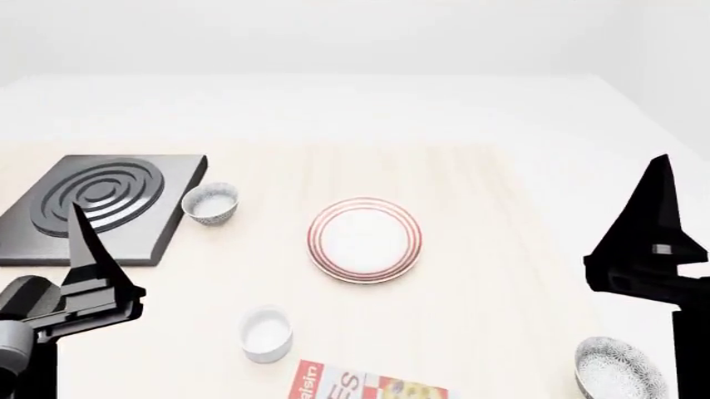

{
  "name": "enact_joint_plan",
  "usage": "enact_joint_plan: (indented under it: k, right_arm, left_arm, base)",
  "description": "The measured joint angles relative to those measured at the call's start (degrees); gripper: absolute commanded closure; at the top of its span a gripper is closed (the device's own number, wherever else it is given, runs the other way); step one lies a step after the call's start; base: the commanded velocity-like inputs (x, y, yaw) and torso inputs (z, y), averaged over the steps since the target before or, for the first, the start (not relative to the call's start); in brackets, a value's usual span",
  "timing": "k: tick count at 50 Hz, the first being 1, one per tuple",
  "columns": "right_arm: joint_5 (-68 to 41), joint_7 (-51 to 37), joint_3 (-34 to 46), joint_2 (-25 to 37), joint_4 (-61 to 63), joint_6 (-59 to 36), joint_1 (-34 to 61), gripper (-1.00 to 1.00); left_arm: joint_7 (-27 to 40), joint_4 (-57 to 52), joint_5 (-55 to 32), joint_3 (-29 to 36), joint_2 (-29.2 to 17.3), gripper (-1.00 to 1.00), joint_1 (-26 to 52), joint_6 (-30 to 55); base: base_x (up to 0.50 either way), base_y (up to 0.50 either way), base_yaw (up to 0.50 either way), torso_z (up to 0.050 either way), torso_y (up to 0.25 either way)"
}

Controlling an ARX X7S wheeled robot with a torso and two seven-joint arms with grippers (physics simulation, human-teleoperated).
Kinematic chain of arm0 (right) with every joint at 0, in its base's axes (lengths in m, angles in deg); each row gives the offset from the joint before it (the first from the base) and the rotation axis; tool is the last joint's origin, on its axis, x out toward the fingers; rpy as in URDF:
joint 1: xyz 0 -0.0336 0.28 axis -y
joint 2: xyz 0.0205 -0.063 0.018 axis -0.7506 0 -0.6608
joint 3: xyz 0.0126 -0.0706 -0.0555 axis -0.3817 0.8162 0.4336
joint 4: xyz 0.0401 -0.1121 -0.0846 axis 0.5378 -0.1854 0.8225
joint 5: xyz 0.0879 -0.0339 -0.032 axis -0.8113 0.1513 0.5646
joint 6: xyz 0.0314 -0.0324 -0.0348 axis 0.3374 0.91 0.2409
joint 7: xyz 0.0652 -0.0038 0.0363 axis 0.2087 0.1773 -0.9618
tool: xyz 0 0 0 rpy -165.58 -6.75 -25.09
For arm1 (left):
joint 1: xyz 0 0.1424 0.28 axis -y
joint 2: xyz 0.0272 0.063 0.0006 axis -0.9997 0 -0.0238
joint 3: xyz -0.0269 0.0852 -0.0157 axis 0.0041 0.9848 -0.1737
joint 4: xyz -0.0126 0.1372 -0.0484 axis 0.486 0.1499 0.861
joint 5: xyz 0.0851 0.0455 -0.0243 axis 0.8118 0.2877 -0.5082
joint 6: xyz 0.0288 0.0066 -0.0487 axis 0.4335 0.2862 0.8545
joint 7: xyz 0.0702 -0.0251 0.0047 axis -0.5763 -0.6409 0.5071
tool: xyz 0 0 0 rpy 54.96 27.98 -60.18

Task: Pick the akita bowl next to the cookies box and place it on the plate.

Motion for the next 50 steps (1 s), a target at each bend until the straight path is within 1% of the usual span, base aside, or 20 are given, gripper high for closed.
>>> enact_joint_plan:
  k: [15, 22, 28, 39, 44, 50]
  right_arm:
    - [0.7, -0.39, 2.98, 1.77, -0.19, -2.34, 1.08, -1.0]
    - [-4.57, -4.22, 2.3, 4.93, -0.23, -8.46, 6.42, -1.0]
    - [-10.6, -9.17, 2.25, 10.46, 0.32, -16.4, 14.07, -1.0]
    - [-27.21, -18.25, 3.58, 20.51, -2.99, -32.47, 24.18, -1.0]
    - [-37.96, -23.98, 4.74, 24.35, -6.45, -38.22, 27.44, -1.0]
    - [-51.61, -32.84, 7.48, 29.49, -11.18, -42.22, 31.3, -1.0]
  left_arm:
    - [0.34, 0.11, -0.12, 0.11, -0.31, -1.0, -0.29, -0.47]
    - [0.45, 0.37, -0.22, 0.16, -0.46, -1.0, -0.3, -0.72]
    - [0.51, 0.67, -0.33, 0.34, -0.55, -1.0, -0.24, -0.91]
    - [0.77, 0.83, -0.54, 0.72, -0.8, -1.0, -0.12, -0.74]
    - [0.95, 0.68, -0.68, 0.82, -0.98, -1.0, -0.1, -0.5]
    - [1.12, 0.54, -0.86, 0.92, -1.15, -1.0, -0.12, -0.34]
  base:
    - [0.0, 0.0, 0.0, 0.0, 0.0]
    - [0.0, 0.0, 0.0, 0.0, 0.001]
    - [0.0, 0.0, 0.0, 0.0, 0.0]
    - [0.0, 0.0, 0.0, 0.0, 0.0]
    - [0.0, 0.0, 0.0, 0.0, 0.0]
    - [0.0, 0.0, 0.0, 0.0, 0.0]
